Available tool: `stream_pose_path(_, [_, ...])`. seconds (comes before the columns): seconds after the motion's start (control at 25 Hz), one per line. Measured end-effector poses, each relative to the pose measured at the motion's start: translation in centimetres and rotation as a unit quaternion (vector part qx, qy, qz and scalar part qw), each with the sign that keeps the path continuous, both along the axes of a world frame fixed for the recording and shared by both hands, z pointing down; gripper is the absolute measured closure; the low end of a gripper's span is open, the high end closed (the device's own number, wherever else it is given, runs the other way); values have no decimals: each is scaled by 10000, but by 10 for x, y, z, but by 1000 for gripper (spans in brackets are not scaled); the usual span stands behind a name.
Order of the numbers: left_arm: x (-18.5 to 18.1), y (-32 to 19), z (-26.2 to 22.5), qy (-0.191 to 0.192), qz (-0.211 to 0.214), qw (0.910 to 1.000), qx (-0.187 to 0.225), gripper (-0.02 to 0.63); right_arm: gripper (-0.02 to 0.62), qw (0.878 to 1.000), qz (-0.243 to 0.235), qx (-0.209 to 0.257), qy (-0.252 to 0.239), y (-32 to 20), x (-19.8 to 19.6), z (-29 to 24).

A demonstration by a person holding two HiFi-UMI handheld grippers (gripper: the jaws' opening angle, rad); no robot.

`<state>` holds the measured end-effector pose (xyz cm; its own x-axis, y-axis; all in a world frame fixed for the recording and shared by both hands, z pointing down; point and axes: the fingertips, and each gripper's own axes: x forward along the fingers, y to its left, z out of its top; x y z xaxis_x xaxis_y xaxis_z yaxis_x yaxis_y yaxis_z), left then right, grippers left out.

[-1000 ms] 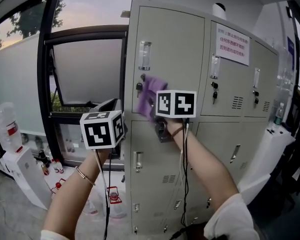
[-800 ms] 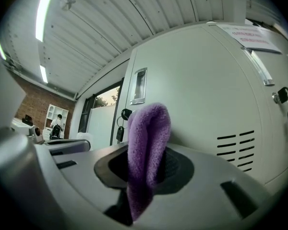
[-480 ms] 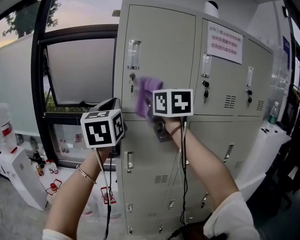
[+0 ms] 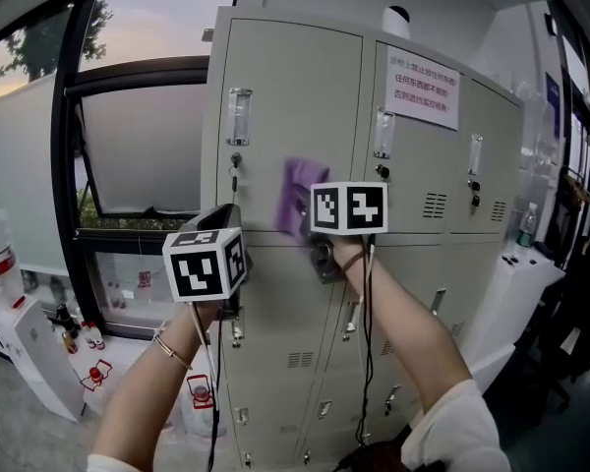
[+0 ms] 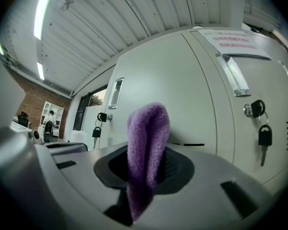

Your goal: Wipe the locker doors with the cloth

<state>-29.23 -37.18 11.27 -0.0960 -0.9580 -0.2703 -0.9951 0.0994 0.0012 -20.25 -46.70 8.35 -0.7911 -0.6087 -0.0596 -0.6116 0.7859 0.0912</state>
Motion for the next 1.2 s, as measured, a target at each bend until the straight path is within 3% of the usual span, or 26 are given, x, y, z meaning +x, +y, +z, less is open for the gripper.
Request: stream_pose_path(1.2, [110,-63,14,-167,518,9982,-239,597,517,9984,485,-220,-185,-62,120,18])
